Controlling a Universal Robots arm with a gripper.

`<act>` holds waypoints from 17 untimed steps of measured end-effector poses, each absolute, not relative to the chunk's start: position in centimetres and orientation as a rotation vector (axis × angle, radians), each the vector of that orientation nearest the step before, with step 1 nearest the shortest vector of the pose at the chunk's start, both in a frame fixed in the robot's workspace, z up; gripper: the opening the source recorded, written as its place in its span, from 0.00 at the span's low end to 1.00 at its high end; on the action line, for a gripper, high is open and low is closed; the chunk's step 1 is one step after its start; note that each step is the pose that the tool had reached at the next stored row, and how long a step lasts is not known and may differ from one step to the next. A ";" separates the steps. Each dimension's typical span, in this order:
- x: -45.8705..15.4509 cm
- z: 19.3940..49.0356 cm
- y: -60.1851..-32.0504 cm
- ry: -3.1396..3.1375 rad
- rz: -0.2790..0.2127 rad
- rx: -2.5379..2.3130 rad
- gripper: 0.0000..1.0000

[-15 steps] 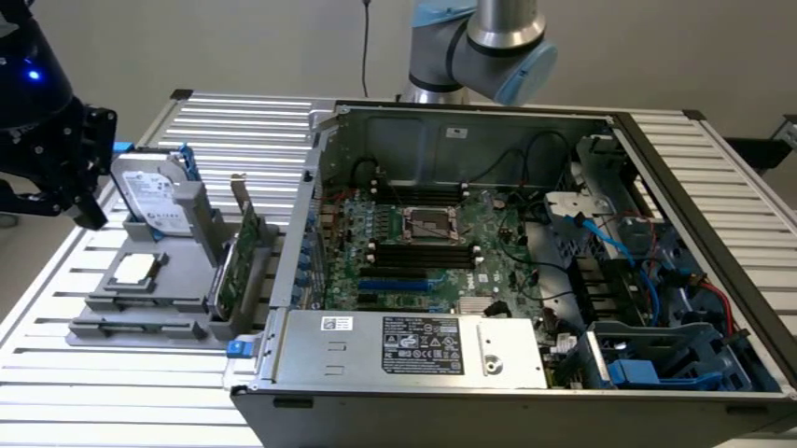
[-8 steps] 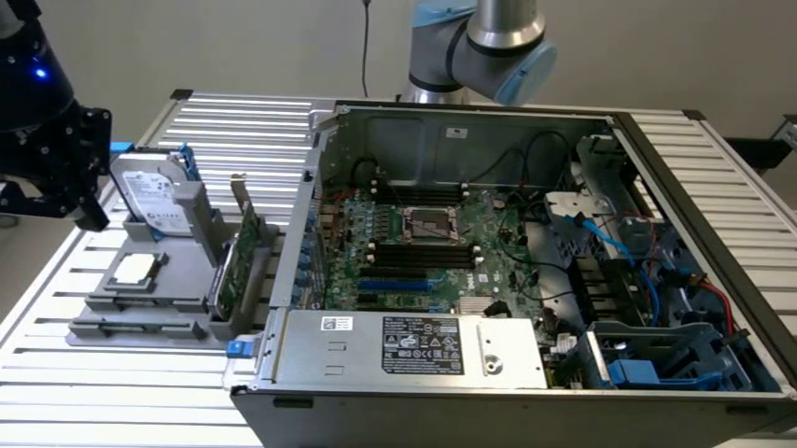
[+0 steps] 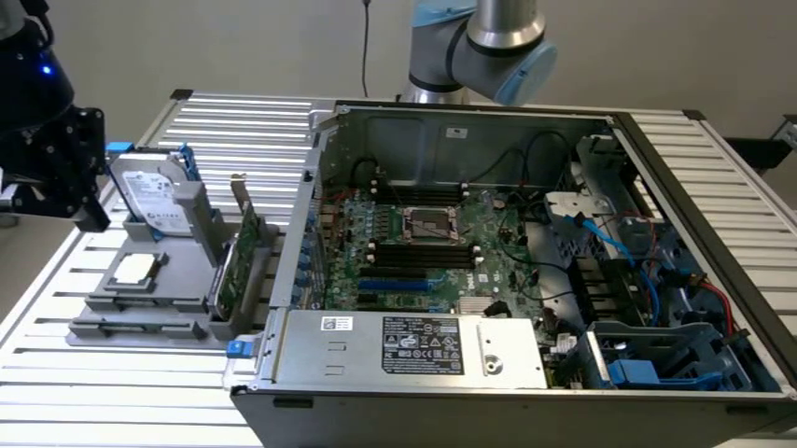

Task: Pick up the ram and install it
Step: 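Pick up the ram and move it above insertion slot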

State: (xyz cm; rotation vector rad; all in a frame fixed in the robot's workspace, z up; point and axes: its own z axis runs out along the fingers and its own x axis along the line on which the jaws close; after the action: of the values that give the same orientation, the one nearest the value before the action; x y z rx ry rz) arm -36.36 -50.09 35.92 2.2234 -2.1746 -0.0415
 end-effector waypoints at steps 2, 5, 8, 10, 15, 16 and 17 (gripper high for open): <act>-36.4 35.9 -50.1 -2.133 -0.038 2.265 0.11; -36.4 35.9 -50.1 -2.073 -0.033 2.323 0.11; -36.4 35.9 -50.1 -2.032 -0.027 2.361 0.11; -36.4 35.9 -50.1 -2.032 -0.027 2.361 0.12; -36.4 35.9 -50.1 -2.032 -0.027 2.362 0.30; -36.4 35.9 -50.1 -2.032 -0.027 2.362 0.30; -36.5 35.8 -50.1 -2.032 -0.026 2.362 0.36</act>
State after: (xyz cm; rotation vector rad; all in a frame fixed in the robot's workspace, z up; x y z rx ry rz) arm -36.50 -50.13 35.80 2.3624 -2.0321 -0.0257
